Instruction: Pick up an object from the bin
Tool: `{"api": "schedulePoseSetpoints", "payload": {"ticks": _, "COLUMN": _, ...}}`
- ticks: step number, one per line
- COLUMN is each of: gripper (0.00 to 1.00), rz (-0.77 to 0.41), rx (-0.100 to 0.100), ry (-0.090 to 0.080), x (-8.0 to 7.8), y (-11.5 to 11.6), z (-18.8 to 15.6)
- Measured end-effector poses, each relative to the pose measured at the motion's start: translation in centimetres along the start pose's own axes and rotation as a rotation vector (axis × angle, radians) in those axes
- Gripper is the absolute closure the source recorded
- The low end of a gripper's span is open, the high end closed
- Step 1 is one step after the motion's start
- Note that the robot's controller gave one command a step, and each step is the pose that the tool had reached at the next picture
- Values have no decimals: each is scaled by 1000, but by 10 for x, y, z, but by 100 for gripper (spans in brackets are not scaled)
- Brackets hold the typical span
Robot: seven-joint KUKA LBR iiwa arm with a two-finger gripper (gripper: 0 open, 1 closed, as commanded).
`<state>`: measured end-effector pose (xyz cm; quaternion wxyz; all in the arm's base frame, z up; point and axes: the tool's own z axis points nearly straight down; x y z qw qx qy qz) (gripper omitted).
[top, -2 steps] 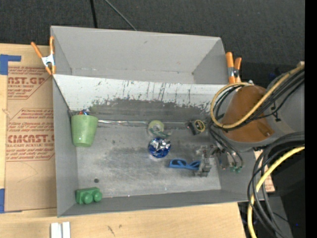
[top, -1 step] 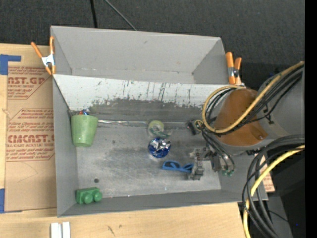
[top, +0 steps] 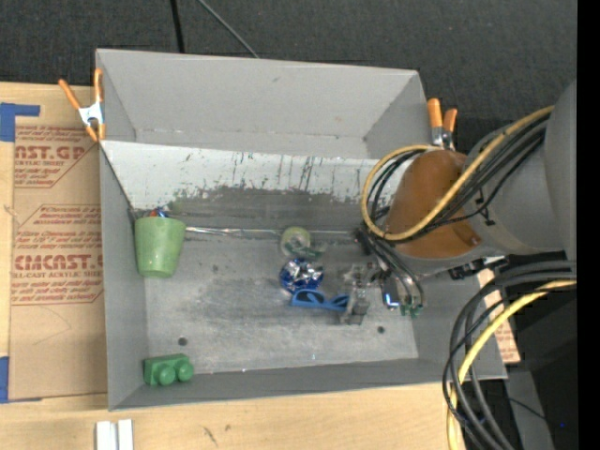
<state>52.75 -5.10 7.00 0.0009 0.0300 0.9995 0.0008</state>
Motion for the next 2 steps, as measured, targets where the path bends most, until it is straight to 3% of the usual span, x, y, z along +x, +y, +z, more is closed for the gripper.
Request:
{"api": "schedulePoseSetpoints", "payload": {"ticks": 1, "gripper": 100, "rz": -16, "rx": 1, "ry": -6, "x": 19, "y": 14, "z": -96}}
{"api": "schedulePoseSetpoints", "payload": {"ticks": 2, "gripper": 100, "rz": -15, "rx": 1, "ry": -6, "x": 18, "y": 24, "z": -143}}
